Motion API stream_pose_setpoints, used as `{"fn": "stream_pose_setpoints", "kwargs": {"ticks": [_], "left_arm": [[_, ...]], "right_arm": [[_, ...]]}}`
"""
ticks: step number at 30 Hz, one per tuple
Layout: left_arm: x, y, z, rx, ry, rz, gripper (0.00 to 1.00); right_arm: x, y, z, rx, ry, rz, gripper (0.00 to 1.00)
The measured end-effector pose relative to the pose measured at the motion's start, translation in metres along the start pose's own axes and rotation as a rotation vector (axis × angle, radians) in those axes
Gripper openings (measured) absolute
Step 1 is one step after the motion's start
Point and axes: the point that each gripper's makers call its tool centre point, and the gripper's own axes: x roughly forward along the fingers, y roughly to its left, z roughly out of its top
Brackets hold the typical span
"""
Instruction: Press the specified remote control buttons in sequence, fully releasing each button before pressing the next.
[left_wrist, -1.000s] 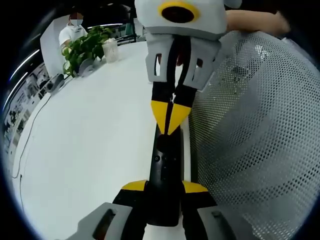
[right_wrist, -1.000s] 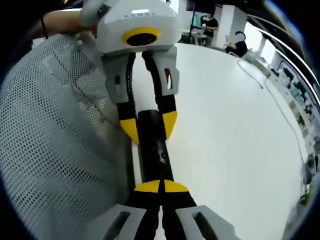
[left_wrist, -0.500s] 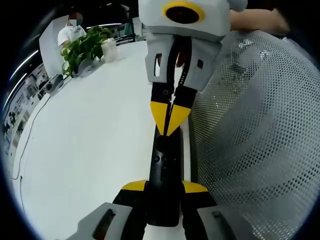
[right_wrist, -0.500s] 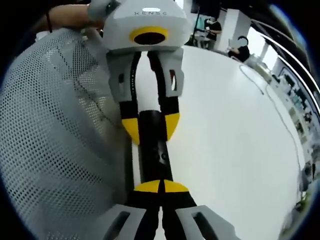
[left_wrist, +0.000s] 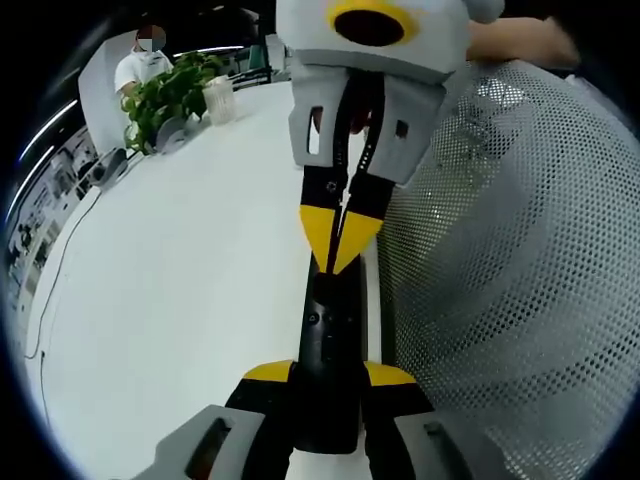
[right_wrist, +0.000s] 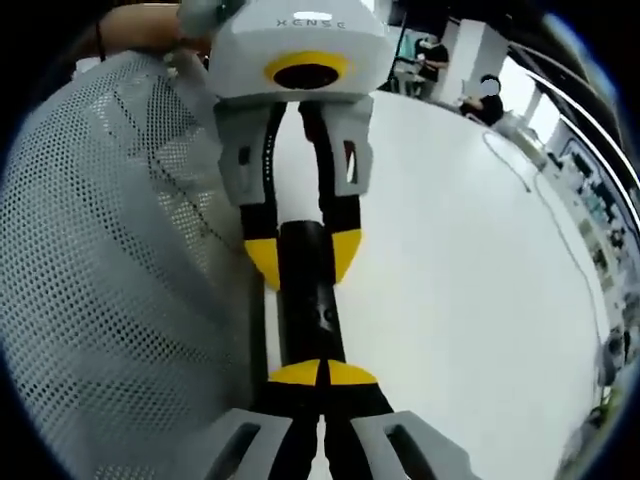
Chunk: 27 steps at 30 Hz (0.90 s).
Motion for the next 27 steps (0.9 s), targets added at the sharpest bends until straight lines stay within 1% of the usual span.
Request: {"fn": "stream_pose_setpoints", "kwargs": {"ticks": [5,8,9,20,22,23,27], "left_arm": [[-0.0003,-0.0001,0.0002,0.000,0.000,-0.001,0.25],[-0.0001,0.0000,-0.0001,0.000,-0.001,-0.001,0.25],[-0.0001,0.0000,-0.0001,0.000,-0.002,-0.001,0.25],[-0.0003,-0.0003,-0.0002,-0.002,-0.002,-0.002,0.25],[-0.0002,-0.0002,-0.0003,-0.002,-0.001,-0.002,0.25],[-0.0001,-0.0002,-0.0004,-0.002,-0.002,-0.001,0.25],[-0.0004,-0.0003,-0.0003,-0.005,-0.003,0.001,0.25]], "right_arm": [[0.0016,0.0007,0.0034,-0.024,0.005,-0.008,0.00],[0.0044,0.0051,0.0075,-0.018,-0.012,0.013,0.00],[0.0044,0.0038,0.0069,-0.044,-0.003,0.007,0.00],[0.0061,0.0037,0.0071,-0.045,-0.004,0.001,0.00],[0.0055,0.0033,0.0076,-0.013,-0.005,-0.002,0.00],[0.0053,0.0030,0.0080,0.030,-0.018,0.002,0.00],[0.0048,0.0014,0.0082,0.051,-0.028,0.016,0.00]]}}
